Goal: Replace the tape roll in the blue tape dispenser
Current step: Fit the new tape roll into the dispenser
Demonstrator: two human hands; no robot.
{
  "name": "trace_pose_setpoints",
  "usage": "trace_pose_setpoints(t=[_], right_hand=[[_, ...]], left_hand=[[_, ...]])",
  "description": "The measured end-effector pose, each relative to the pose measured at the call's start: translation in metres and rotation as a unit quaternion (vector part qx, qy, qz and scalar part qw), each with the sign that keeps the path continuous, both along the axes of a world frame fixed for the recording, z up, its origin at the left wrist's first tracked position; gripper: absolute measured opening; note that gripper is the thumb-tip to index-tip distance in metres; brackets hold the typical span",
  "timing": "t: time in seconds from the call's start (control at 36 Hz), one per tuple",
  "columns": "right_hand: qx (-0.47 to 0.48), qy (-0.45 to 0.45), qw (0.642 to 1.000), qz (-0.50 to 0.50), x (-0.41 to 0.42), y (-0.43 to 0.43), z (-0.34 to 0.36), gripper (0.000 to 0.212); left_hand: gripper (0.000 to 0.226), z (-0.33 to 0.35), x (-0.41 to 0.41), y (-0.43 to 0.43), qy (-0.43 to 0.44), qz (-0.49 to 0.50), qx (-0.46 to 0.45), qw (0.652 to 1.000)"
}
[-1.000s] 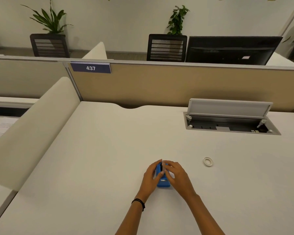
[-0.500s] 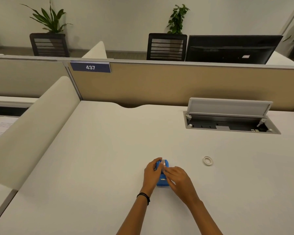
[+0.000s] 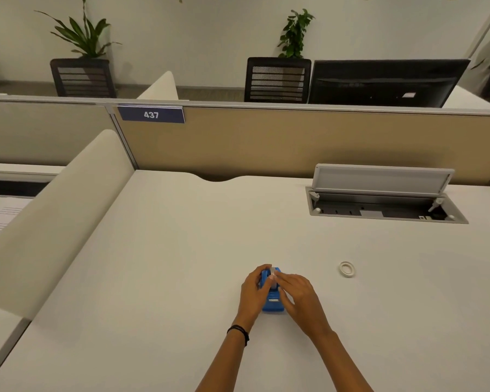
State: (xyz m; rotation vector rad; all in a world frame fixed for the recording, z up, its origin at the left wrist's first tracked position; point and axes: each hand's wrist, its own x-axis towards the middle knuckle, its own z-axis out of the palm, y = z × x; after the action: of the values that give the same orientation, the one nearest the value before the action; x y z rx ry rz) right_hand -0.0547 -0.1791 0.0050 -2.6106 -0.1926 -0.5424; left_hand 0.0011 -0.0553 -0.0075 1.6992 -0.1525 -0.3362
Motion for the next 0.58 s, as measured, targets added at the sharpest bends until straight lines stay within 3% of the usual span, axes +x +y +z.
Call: trace_pose_setpoints(t=[0.36, 0.58], right_hand=[[0.009, 0.008, 1.000, -0.011, 0.009, -0.002, 0.000, 0.058], [0.117, 0.041, 0.992, -0.020, 0.016, -0.002, -0.009, 0.064]], left_hand=[[0.027, 0.001, 0.000, 0.002, 0.005, -0.004, 0.020, 1.000], [0.026, 0.001, 0.000, 0.003, 0.001, -0.011, 0.023, 1.000]])
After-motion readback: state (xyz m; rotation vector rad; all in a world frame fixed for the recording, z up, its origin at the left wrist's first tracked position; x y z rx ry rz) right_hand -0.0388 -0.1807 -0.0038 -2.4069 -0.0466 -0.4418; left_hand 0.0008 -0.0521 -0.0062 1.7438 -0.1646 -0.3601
